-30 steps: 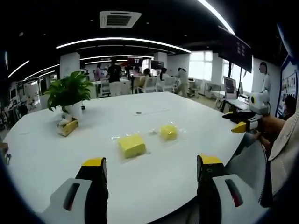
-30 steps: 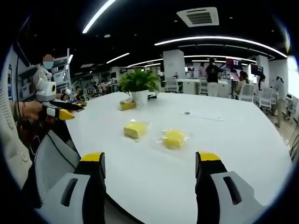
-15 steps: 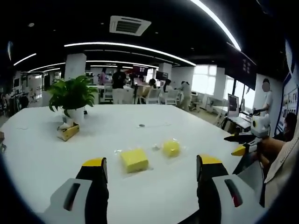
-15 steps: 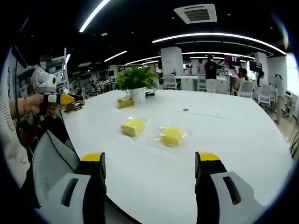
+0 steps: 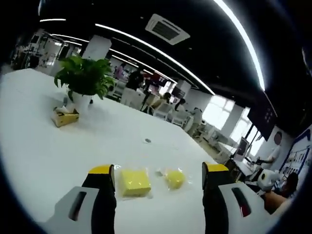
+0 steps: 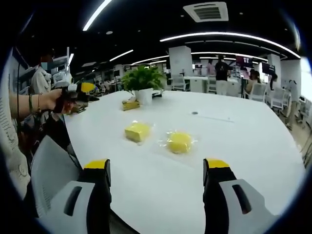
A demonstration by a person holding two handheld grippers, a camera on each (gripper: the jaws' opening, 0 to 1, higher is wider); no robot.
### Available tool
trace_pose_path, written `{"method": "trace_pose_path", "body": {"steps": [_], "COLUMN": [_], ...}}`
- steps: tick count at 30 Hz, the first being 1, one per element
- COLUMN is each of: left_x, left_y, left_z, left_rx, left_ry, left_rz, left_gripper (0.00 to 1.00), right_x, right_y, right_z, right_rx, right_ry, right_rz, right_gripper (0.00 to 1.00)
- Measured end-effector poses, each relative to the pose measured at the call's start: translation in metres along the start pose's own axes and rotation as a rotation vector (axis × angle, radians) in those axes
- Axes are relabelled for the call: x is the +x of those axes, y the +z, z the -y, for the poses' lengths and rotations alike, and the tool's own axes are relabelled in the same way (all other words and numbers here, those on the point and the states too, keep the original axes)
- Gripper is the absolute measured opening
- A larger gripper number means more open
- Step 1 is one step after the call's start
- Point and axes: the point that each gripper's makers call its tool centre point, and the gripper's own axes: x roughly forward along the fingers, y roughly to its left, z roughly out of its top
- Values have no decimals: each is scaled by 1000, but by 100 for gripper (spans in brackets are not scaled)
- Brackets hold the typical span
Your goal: Compare the silicone blocks by pressing each to a similar depth, holding the contact briefly, and releasing to observe deformation and rebound differences across the visible hardness samples.
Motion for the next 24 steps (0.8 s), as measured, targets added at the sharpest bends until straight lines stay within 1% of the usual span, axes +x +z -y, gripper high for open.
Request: {"method": "trace_pose_path", "body": {"steps": [2, 4, 6, 10, 11, 14, 17, 20, 22, 24], "left_x": [10, 19, 28, 48, 53, 70, 84, 100, 111, 121], "left_y": [0, -2, -4, -17, -21, -29, -34, -44, -52, -63], "left_z": [-7, -18, -30, -51, -59, -76, -86, -99, -107, -112], "left_rx": [-22, -45, -76, -151, -177, -213, -248, -250, -265, -273], "left_ry": [0, 4, 10, 14, 19, 21, 17, 19, 15, 16], "left_rz": [2, -6, 0, -20, -27, -32, -33, -59, -78, -112], "left_gripper": [70, 69, 67, 65, 65, 66, 66, 63, 62, 60], "right_x": [0, 1, 2, 3, 3, 4, 5, 6, 7, 7], "right_y": [1, 1, 1, 2, 2, -3, -8, -11, -15, -19], "right_z": [1, 3, 7, 11, 12, 15, 19, 22, 23, 24], "right_rx": [-3, 0, 1, 9, 8, 10, 14, 28, 30, 34], "right_ry": [-4, -11, -28, -49, -53, -62, -78, -92, -98, -103], "right_rz": [-3, -12, -19, -28, -32, -60, -80, -95, -107, -121], "right_gripper": [72, 72, 72, 72, 72, 72, 73, 74, 74, 74]}}
